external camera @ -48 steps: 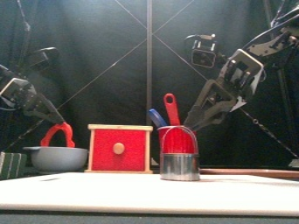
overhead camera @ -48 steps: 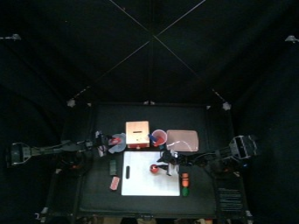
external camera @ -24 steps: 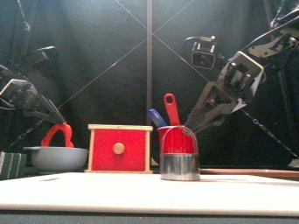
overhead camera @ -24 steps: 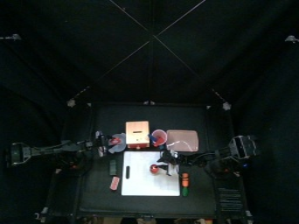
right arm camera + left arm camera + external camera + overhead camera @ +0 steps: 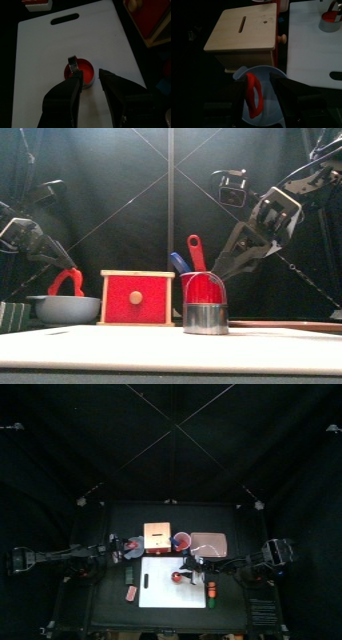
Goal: Get the cutter from the drawer then cut the dough then place the extra dough in the bowl
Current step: Place the extra dough in the bowl
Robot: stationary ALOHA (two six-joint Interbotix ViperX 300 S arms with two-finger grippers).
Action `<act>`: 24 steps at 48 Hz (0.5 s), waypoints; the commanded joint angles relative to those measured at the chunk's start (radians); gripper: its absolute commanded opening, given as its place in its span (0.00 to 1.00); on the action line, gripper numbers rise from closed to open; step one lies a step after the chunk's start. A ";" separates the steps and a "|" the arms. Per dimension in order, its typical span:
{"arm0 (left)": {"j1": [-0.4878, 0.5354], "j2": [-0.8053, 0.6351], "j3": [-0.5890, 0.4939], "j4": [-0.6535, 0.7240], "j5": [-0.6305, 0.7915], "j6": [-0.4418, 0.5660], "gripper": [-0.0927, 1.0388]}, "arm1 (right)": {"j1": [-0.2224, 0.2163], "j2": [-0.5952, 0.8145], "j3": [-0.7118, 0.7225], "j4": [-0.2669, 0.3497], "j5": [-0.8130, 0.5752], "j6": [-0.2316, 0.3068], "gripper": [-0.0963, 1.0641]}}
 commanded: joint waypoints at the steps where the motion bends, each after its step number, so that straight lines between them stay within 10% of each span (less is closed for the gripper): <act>1: -0.015 0.000 -0.035 0.009 -0.011 0.000 0.79 | -0.006 -0.020 -0.011 0.000 -0.003 -0.002 0.71; 24: -0.015 0.000 -0.029 0.055 -0.011 -0.003 0.78 | -0.018 -0.020 -0.009 -0.009 -0.003 -0.003 0.71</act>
